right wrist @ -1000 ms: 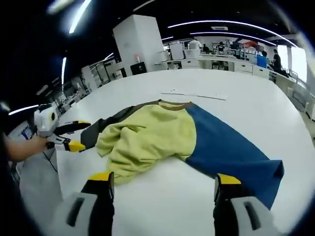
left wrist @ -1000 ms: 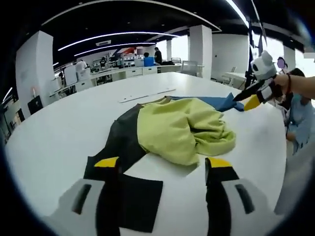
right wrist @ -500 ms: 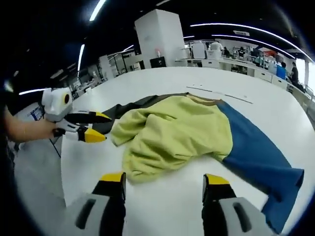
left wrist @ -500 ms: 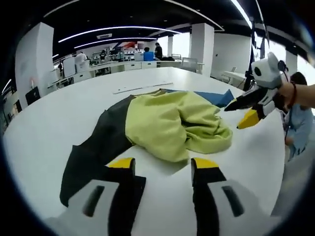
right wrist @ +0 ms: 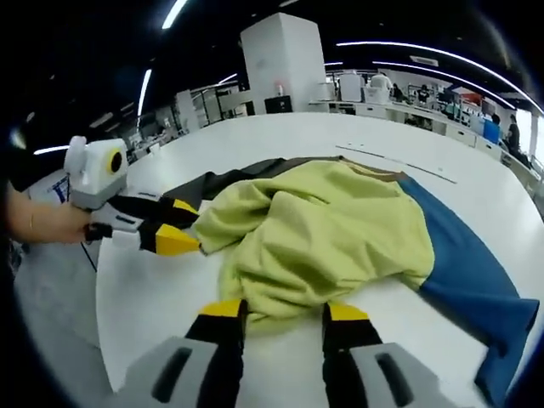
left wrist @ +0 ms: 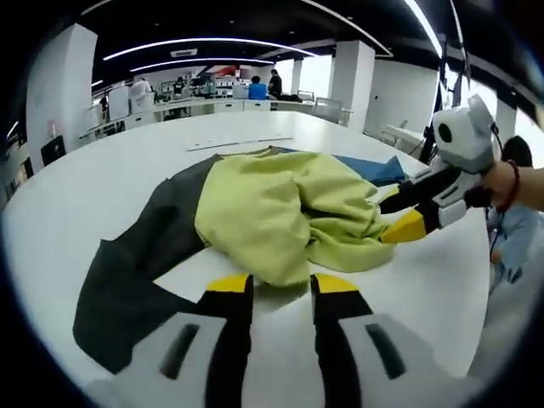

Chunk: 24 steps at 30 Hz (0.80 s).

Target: Fold the garment on the visible template until the final outline fits inside the template.

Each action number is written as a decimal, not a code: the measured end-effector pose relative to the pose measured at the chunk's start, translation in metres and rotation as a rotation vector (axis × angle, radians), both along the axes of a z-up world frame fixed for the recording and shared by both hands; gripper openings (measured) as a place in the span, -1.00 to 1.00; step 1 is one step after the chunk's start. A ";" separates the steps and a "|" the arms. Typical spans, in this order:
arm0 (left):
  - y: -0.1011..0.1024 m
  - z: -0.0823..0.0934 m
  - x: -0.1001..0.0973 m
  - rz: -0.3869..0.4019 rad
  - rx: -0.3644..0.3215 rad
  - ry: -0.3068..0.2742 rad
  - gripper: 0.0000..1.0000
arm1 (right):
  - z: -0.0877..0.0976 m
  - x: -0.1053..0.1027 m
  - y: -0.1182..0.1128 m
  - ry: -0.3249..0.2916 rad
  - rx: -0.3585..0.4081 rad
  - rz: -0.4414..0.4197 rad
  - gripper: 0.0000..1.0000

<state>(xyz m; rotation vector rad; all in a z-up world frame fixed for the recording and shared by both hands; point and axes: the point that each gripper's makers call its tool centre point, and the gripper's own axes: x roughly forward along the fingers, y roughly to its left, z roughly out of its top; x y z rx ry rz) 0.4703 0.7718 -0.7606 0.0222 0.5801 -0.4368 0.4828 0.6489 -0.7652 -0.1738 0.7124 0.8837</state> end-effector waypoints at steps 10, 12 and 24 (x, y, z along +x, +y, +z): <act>0.004 0.003 0.003 0.005 -0.018 0.006 -1.00 | -0.001 0.004 0.004 -0.018 0.006 -0.046 -0.77; 0.006 0.006 0.002 0.007 -0.025 0.003 -1.00 | 0.002 0.001 0.003 -0.015 0.012 -0.044 -0.87; 0.026 0.049 -0.004 0.020 -0.086 -0.052 -1.00 | 0.056 -0.003 -0.010 -0.057 0.051 -0.044 -1.00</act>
